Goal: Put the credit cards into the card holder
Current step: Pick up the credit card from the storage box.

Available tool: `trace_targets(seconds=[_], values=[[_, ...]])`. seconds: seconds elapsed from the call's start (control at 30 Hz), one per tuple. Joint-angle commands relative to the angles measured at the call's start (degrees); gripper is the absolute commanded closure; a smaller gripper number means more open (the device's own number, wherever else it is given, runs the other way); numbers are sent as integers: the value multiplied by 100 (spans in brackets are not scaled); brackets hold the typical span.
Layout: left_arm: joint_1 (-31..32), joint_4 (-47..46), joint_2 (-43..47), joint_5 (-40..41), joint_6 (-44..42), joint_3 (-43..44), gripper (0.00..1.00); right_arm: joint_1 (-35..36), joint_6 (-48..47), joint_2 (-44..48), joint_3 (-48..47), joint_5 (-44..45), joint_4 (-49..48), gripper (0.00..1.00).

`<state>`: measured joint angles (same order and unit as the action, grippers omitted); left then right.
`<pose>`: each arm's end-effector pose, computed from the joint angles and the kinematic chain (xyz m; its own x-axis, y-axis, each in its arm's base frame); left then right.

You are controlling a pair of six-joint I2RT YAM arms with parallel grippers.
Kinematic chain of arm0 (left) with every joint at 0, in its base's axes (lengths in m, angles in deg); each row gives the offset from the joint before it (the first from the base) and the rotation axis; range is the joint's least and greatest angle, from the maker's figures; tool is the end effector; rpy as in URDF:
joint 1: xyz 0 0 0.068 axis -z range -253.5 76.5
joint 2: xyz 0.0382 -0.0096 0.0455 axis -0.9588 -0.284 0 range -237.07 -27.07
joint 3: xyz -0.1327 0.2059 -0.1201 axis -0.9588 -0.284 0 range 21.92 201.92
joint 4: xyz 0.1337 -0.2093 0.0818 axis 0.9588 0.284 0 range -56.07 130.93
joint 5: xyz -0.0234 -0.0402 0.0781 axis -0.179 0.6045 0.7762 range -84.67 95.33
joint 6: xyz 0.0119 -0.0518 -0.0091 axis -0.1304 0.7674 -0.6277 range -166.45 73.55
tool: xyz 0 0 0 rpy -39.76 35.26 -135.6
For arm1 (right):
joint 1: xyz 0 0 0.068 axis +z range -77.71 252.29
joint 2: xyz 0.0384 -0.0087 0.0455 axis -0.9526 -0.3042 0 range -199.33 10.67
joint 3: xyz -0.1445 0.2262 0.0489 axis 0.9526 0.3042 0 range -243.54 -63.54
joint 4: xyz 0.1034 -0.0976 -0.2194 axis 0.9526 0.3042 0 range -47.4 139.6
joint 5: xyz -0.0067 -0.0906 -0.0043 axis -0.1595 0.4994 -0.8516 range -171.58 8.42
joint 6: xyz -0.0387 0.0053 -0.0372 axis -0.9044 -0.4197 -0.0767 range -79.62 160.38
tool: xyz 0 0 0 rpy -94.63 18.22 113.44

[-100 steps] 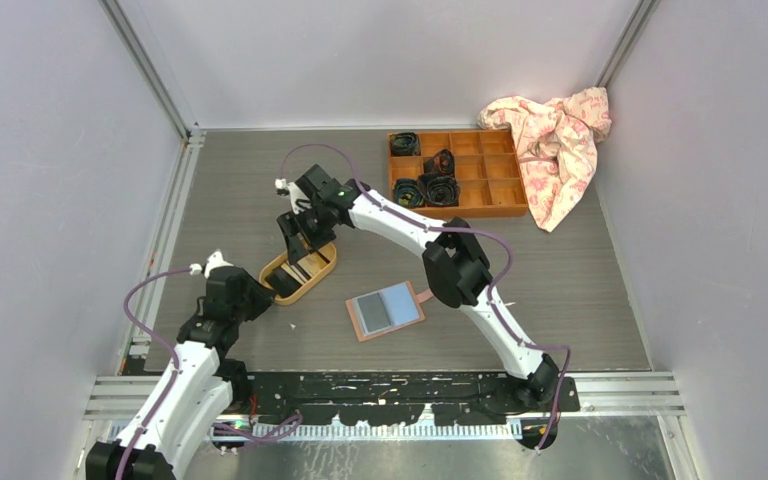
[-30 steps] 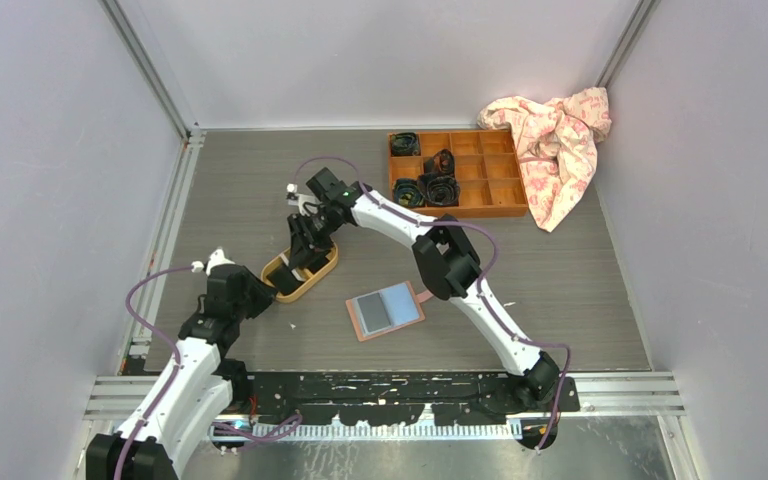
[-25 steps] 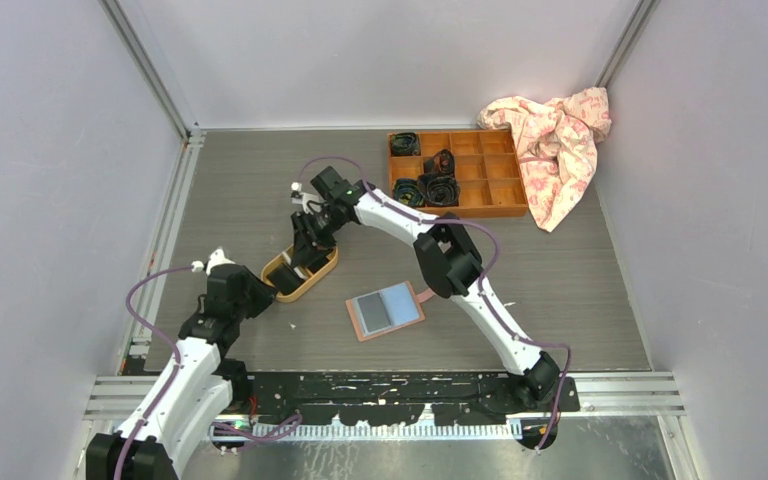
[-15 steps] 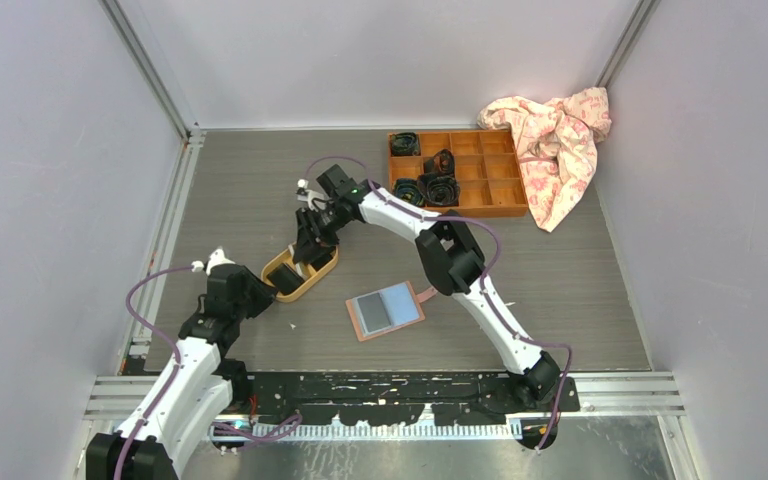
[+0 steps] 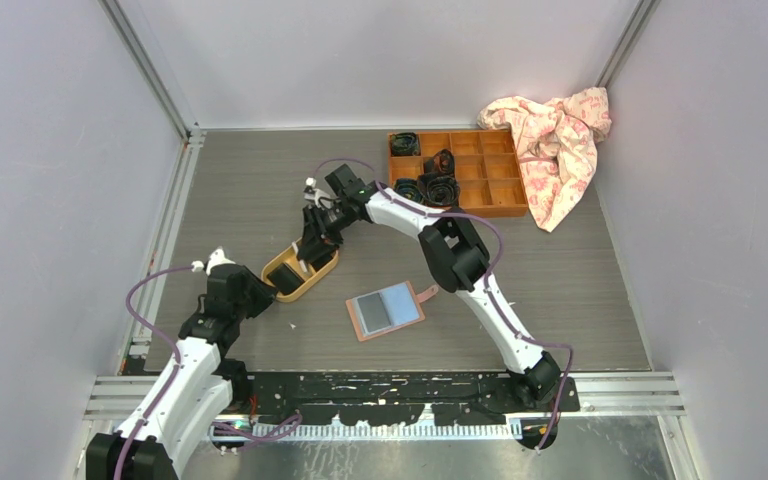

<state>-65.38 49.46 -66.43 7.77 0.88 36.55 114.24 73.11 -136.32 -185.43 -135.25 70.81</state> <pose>0.1460 -0.0193 0.1622 -0.5137 -0.6687 -0.5375 -0.3965 0.7406 -0.5425 0.3866 0.3860 0.1315 -0.9094 -0.3867 -0.1533 -0.3119 0.3899 0.8664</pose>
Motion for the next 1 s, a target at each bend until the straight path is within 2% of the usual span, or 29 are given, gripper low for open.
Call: trace_targets(seconds=[0.0,0.67,0.77,0.97], values=[[-2,-239,54,-154,-119,13,82,-158,-2,202,227,563,-174,58],[-3,-214,98,-138,-110,6,82,-385,-83,439,605,564,-234,56],[-3,-208,102,-138,-110,4,82,-381,-277,473,568,741,-70,57],[-3,-198,120,-147,-102,13,82,-385,-475,566,543,1009,108,65]])
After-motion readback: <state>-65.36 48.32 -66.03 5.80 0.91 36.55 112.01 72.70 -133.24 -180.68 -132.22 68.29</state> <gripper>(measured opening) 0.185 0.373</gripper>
